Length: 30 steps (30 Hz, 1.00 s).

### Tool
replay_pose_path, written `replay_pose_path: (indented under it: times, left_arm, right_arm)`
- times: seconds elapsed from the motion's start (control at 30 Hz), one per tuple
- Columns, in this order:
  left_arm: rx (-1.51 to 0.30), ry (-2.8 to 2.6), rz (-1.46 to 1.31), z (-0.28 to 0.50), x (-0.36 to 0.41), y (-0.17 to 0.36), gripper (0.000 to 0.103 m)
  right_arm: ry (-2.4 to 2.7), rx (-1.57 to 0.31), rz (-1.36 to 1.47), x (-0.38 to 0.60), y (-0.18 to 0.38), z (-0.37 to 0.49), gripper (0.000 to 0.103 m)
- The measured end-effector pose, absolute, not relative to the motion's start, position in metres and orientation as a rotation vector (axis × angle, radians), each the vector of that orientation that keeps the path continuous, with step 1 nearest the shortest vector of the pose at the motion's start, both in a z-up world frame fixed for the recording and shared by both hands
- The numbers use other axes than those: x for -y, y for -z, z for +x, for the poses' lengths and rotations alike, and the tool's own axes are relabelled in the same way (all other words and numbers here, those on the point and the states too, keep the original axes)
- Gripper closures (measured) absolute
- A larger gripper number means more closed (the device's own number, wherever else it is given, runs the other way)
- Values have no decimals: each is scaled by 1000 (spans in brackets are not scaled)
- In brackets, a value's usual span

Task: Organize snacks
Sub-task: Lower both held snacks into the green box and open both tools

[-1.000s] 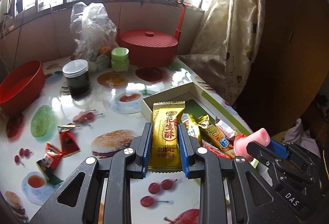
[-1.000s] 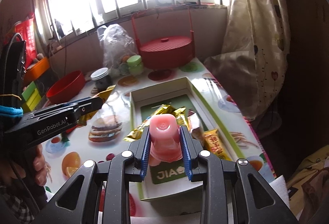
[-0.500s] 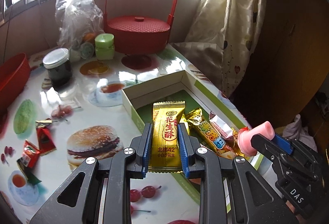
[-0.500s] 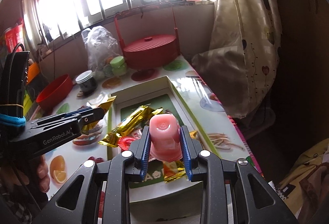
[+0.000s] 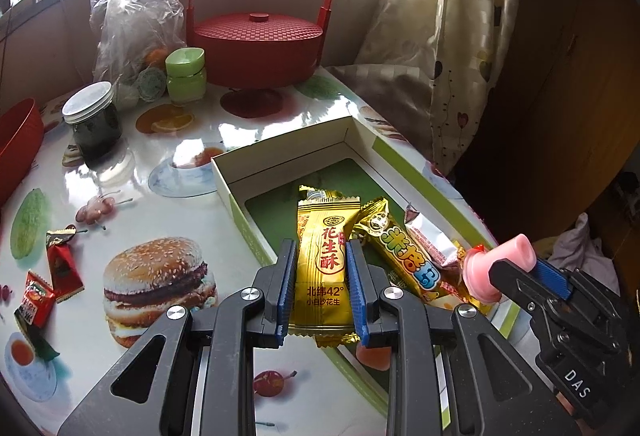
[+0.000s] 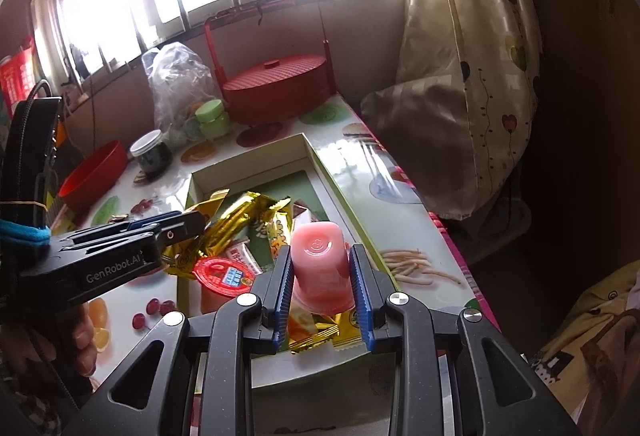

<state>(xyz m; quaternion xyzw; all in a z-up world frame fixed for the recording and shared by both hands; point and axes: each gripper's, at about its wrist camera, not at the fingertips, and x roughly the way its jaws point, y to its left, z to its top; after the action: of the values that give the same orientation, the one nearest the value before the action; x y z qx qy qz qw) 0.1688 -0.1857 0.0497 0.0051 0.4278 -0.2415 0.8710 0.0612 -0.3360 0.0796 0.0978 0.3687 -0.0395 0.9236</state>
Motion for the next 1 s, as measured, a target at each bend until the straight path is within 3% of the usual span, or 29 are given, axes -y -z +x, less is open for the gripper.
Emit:
replay_pose_path:
  times: [1.0]
  left_arm:
    - [-919, 518, 39, 173, 203, -40, 76]
  right_arm:
    - [104, -784, 198, 339, -66, 67, 76]
